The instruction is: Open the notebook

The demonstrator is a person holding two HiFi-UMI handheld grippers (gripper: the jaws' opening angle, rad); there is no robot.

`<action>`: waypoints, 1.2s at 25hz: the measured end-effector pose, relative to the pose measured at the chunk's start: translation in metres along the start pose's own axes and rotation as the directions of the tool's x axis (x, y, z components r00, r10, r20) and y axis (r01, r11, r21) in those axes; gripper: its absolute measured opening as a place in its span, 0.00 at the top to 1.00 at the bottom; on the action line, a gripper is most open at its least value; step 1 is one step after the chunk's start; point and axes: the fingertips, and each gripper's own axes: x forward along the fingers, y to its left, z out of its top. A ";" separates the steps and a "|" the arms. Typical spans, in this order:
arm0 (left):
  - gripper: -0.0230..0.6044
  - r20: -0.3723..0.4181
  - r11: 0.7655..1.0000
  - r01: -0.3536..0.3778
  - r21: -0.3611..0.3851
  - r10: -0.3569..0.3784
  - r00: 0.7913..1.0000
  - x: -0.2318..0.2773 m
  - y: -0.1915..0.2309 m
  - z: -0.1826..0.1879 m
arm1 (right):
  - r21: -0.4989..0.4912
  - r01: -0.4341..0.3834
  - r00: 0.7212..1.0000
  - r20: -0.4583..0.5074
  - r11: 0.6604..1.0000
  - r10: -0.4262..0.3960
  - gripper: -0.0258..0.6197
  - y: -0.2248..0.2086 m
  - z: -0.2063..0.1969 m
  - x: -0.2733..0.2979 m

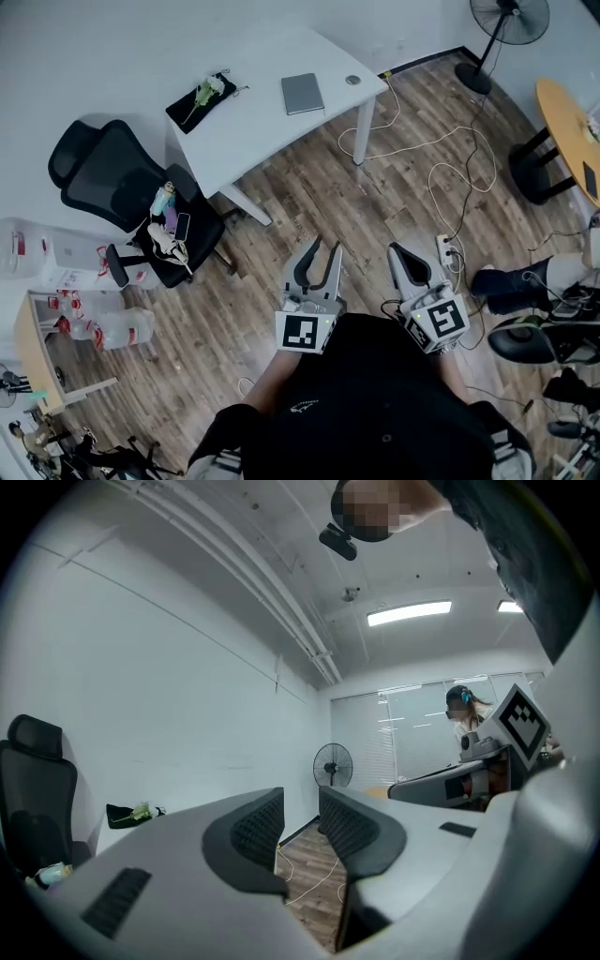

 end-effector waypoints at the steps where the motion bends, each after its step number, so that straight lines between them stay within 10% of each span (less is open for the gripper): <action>1: 0.78 0.003 1.000 0.004 -0.002 -0.004 1.000 0.005 0.007 0.000 | 0.003 0.007 1.000 0.002 1.000 -0.007 0.95 -0.002 0.000 0.008; 30: 0.78 -0.027 0.998 -0.054 -0.038 0.053 0.998 0.059 0.125 -0.018 | 0.009 -0.008 0.999 -0.043 1.000 0.009 0.95 -0.014 0.007 0.138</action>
